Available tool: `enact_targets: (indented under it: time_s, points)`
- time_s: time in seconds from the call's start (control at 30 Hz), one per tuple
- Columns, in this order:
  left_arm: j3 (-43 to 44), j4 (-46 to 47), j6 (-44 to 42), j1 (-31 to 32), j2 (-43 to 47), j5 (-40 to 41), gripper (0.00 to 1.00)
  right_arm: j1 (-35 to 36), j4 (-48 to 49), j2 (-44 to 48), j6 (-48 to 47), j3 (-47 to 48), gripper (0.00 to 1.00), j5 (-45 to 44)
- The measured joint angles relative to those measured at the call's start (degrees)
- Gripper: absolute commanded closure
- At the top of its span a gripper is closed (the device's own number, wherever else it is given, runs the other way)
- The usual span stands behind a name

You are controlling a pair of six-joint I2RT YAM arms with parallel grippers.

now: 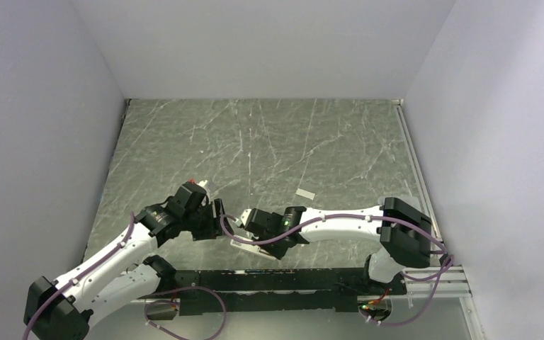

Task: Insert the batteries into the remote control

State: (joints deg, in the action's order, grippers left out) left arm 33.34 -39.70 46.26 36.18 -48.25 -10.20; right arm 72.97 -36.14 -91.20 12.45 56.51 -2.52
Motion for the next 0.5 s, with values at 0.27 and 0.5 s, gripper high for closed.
enact_targets:
  time_s: [0.27, 0.5]
  points:
    - [0.0, 0.0, 0.0, 0.0, 0.0, 0.0, 0.33, 0.0, -0.1, 0.0, 0.1, 0.2, 0.88, -0.3]
    - [0.0, 0.0, 0.0, 0.0, -0.4, 0.0, 0.33, 0.0, -0.3, -0.1, 0.1, 0.8, 0.85, -0.5]
